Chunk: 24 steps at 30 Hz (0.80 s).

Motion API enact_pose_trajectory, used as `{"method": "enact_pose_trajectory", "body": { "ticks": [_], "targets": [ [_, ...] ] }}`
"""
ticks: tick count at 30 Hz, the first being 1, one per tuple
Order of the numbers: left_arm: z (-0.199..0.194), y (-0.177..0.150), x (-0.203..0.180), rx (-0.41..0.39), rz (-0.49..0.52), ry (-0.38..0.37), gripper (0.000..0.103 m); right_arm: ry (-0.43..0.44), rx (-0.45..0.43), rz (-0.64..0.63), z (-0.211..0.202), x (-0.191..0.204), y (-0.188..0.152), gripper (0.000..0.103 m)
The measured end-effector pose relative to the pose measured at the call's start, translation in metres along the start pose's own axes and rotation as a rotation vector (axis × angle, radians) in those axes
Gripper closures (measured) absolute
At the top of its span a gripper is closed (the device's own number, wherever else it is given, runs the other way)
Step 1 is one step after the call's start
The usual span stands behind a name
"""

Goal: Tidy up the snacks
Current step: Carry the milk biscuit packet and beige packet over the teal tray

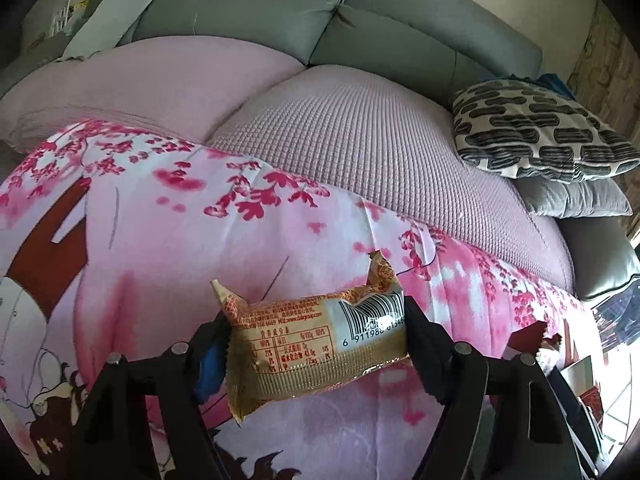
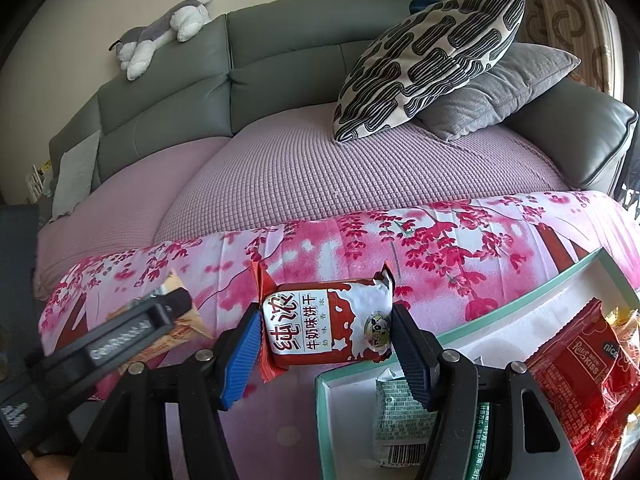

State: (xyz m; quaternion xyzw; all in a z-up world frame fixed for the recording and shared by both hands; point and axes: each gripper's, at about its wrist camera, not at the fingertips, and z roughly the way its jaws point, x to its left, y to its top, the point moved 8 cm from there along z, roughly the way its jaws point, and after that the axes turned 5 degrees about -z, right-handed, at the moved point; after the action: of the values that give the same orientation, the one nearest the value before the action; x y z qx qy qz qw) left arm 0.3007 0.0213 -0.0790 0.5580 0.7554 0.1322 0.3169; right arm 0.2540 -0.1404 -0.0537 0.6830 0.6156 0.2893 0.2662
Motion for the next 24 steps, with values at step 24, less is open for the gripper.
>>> {"method": "enact_pose_trajectory", "body": {
  "ticks": [24],
  "targets": [
    [-0.072, -0.015, 0.03, -0.063, -0.122, 0.04, 0.025, 0.079, -0.071, 0.003, -0.03, 0.011, 0.016, 0.04]
  ]
}}
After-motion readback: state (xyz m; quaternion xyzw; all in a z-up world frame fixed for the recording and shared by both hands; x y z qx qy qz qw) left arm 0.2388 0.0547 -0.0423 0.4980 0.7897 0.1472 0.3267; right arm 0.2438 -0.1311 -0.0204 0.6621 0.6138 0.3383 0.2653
